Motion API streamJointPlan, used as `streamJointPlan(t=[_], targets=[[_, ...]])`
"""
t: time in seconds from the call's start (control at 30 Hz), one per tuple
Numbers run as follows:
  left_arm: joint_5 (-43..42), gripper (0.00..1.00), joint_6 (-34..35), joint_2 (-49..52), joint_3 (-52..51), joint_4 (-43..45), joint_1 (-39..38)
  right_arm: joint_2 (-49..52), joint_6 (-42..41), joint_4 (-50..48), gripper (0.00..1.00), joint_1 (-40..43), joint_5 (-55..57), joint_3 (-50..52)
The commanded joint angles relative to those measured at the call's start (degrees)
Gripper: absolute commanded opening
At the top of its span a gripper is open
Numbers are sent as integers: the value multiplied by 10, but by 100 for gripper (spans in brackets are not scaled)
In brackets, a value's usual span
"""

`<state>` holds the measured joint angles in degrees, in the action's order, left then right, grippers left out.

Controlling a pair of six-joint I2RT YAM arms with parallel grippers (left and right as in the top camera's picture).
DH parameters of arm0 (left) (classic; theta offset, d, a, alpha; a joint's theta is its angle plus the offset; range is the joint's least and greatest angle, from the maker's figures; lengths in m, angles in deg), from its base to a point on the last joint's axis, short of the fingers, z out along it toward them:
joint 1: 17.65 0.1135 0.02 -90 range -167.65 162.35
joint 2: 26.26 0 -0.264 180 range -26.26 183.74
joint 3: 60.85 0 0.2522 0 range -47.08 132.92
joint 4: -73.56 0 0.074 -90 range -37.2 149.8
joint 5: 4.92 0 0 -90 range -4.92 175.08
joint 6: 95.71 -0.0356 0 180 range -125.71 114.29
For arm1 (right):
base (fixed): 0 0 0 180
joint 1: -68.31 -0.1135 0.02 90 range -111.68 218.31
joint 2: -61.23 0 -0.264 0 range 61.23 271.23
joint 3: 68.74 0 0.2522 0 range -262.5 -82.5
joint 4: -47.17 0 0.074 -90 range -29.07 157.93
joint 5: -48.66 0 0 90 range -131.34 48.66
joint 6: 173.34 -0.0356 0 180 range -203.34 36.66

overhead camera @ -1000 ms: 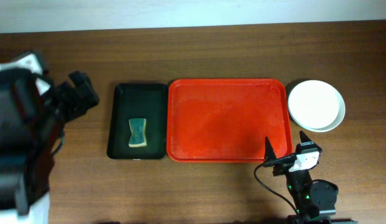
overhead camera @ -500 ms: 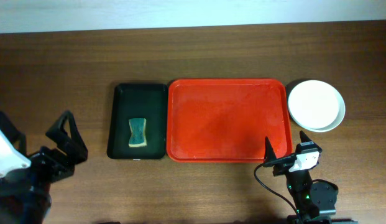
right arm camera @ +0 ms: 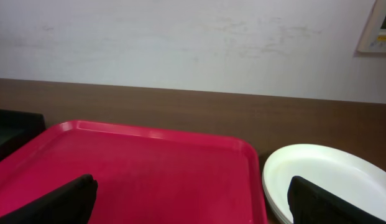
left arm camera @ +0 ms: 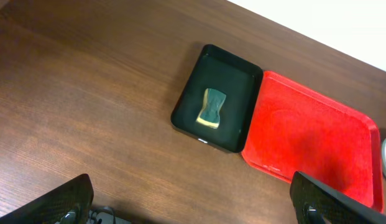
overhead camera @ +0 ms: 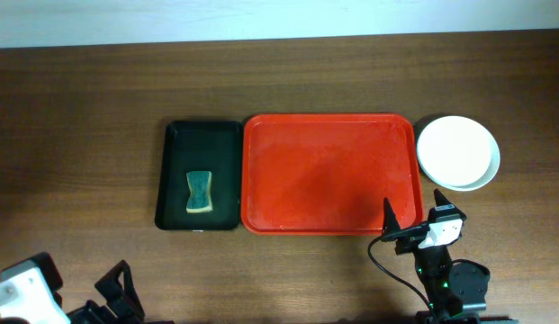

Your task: Clean dirty plates on tray and stack at the side

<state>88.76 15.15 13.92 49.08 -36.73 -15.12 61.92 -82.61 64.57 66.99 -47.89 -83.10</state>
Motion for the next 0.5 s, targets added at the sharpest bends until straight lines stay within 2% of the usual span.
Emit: streamJointPlan(t=[0.0,0.2,0.47], targets=[[5,99,-1,-26,-22,-2,-24,-4,3,3,98,-4,-5,3],[2,99,0,-85,-104,20,-45,-4,3,3,98,-4,-5,3],[-1,99,6,-196,-301,230,-45,-4,3,3,98,-4,-5,3]])
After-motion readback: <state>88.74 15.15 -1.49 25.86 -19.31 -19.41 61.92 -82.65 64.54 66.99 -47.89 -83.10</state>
